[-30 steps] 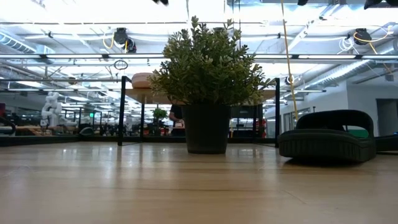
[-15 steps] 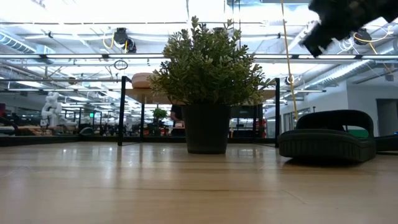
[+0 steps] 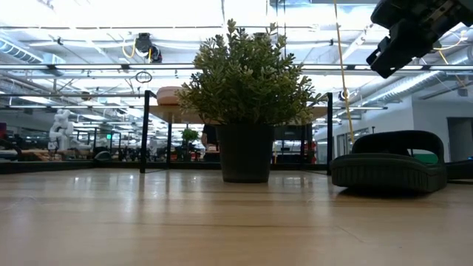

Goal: Pick and place slides into the shelf
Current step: Put the top black slipper on the shelf

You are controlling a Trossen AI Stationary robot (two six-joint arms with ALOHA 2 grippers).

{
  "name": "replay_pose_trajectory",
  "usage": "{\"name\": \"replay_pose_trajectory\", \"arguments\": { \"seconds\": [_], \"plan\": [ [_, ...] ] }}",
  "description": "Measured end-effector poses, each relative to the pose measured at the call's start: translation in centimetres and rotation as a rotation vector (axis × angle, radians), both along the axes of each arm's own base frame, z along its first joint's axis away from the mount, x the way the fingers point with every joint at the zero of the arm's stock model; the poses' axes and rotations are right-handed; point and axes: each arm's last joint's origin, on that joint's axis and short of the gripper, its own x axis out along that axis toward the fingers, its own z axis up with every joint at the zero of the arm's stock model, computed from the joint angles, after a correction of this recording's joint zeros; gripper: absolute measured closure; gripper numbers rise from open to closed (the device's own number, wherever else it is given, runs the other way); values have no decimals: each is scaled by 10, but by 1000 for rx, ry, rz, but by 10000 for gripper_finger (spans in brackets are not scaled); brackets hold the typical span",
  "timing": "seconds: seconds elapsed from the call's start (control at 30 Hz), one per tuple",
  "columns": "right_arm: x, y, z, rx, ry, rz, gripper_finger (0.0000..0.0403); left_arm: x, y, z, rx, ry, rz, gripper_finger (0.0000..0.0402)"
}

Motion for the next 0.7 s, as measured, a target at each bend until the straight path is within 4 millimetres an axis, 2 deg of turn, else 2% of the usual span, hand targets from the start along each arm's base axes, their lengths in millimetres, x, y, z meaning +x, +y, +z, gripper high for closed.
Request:
{"name": "replay_pose_trajectory", "arguments": {
  "seconds": [0.23,0.33,0.43,0.57,0.7],
  "plan": [
    [4,-1,6,62,-60,-52,403,4,0,-5,3,52,-1,146],
    [10,-2,16,89,-182,-80,403,4,0,-5,3,53,0,146],
    [18,-4,37,104,-405,-100,403,3,0,-6,7,63,1,147],
    [19,-5,71,15,-752,-85,403,3,0,-6,6,65,1,146],
    [10,-4,110,-162,-922,-69,403,3,0,-6,7,66,1,146]
  ]
}}
